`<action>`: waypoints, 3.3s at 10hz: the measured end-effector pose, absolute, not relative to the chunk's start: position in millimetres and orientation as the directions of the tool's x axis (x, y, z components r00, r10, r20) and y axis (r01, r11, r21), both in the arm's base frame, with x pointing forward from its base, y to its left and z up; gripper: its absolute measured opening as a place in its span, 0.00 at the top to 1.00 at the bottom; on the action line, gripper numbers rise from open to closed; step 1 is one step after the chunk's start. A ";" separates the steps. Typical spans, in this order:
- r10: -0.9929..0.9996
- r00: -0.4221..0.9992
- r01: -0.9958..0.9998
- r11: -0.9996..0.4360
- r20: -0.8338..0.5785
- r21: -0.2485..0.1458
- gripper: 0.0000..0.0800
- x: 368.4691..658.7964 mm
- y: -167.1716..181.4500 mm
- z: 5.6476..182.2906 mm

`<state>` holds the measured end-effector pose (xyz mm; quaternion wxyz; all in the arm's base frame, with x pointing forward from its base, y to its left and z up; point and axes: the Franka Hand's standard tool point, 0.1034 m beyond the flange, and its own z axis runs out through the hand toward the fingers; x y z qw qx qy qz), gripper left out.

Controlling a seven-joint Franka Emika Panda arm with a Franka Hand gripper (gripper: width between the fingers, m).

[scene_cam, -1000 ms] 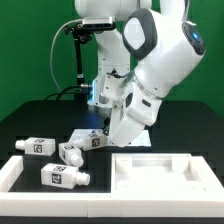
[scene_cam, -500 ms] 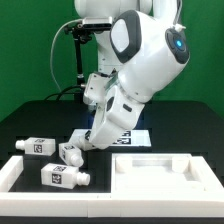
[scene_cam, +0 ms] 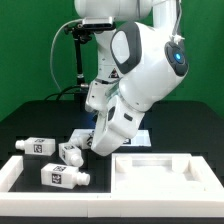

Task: Assemble one leg

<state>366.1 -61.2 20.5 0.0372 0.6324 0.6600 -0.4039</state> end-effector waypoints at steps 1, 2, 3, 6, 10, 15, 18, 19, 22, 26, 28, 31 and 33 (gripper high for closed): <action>0.805 -0.202 0.862 -0.124 -0.557 -0.491 0.19 363.1 -61.5 16.0; 0.805 -0.202 0.862 -0.124 -0.558 -0.492 0.19 363.0 -61.6 16.1; 0.805 -0.201 0.862 -0.125 -0.558 -0.491 0.19 363.1 -61.4 16.0; 0.804 -0.195 0.864 -0.131 -0.562 -0.487 0.33 363.0 -61.4 15.9; 0.800 -0.195 0.863 -0.135 -0.567 -0.487 0.89 364.1 -62.8 18.9; 0.797 -0.193 0.862 -0.141 -0.572 -0.488 0.99 365.4 -64.1 21.4; 0.817 -0.192 0.874 -0.109 -0.544 -0.473 0.99 373.2 -63.4 26.9; 0.823 -0.181 0.882 -0.106 -0.539 -0.459 0.99 372.6 -61.8 32.0; 0.820 -0.164 0.884 -0.124 -0.548 -0.451 0.99 369.6 -61.5 31.5; 0.785 -0.004 0.899 -0.269 -0.620 -0.347 0.36 368.8 -60.7 31.0; 0.750 0.131 0.896 -0.369 -0.648 -0.246 0.24 368.0 -56.9 34.4; 0.743 0.153 0.892 -0.387 -0.652 -0.232 0.19 364.3 -56.5 33.1; 0.757 0.139 0.900 -0.365 -0.638 -0.238 0.19 363.7 -54.4 30.1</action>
Offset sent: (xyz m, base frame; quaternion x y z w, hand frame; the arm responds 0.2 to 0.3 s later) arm -0.0057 0.0123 -0.0168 0.0073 0.0240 0.0113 0.9996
